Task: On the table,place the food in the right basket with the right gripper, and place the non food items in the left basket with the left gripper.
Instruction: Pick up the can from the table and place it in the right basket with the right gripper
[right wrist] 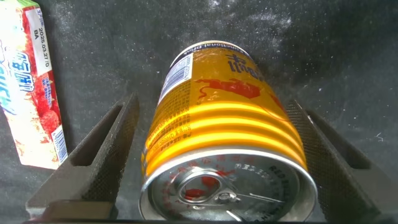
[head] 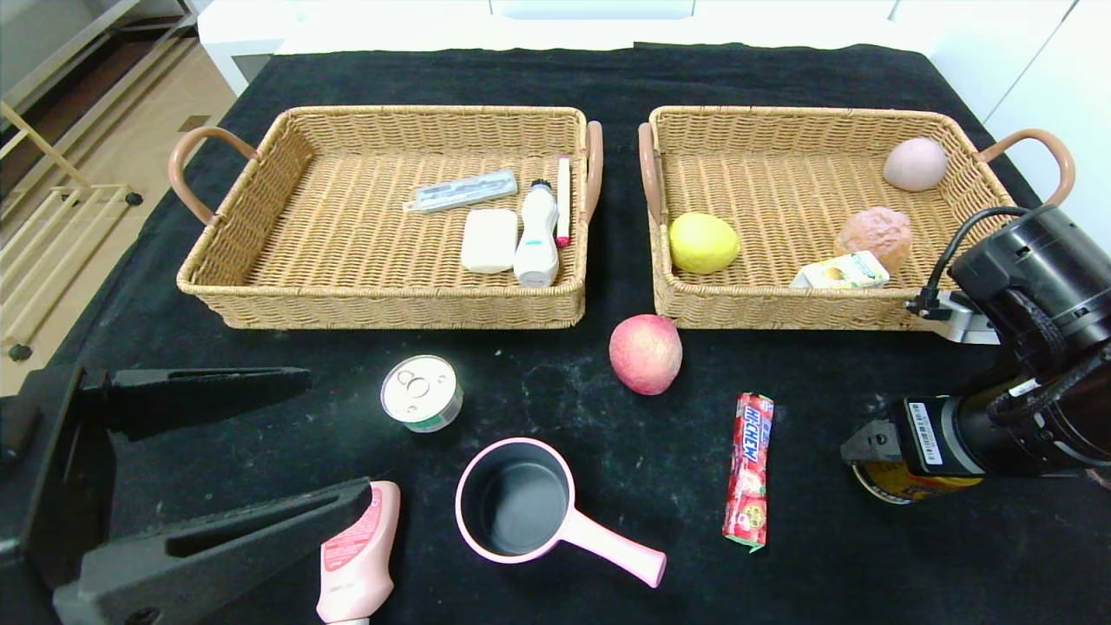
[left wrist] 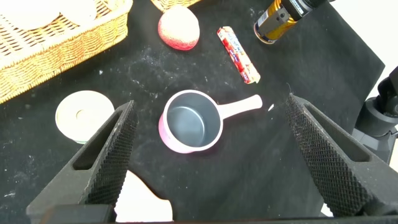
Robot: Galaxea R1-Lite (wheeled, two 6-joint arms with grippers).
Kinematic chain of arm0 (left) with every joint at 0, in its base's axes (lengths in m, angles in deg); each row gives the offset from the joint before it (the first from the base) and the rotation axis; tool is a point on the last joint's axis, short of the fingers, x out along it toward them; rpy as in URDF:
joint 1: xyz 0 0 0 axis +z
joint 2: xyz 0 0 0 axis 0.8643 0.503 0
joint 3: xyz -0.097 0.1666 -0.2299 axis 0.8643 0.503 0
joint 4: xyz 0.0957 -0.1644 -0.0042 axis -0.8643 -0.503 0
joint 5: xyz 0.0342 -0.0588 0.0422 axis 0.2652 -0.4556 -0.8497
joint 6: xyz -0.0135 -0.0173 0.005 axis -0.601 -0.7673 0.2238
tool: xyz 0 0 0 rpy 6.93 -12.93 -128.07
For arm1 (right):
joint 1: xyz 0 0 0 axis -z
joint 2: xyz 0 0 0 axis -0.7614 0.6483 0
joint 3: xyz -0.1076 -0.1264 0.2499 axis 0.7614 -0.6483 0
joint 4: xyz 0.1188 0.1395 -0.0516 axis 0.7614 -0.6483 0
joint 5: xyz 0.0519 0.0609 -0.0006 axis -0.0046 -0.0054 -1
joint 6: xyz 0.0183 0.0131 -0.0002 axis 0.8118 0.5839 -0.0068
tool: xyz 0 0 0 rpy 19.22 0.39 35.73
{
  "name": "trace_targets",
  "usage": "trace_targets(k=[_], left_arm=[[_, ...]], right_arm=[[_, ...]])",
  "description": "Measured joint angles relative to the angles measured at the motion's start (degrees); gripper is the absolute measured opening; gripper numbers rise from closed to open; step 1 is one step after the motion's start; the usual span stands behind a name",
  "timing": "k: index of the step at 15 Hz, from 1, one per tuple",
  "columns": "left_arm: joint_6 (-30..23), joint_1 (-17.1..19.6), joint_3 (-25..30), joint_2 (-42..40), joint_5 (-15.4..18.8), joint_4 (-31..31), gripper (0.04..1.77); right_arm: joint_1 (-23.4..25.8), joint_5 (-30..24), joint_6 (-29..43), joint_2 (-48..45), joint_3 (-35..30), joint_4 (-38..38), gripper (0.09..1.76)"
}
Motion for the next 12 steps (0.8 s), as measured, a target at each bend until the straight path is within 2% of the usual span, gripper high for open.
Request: trace_targets(k=[2, 3, 12], left_arm=[[0.0, 0.0, 0.0, 0.0, 0.0, 0.0, 1.72], [0.0, 0.0, 0.0, 0.0, 0.0, 0.1, 1.72], [0.4, 0.0, 0.1, -0.3, 0.0, 0.3, 1.72]], right_arm=[[0.0, -0.1, 0.0, 0.0, 0.0, 0.0, 1.35], [0.0, -0.1, 0.0, 0.0, 0.0, 0.0, 1.25], [-0.4, 0.1, 0.8, 0.0, -0.6, 0.1, 1.24]])
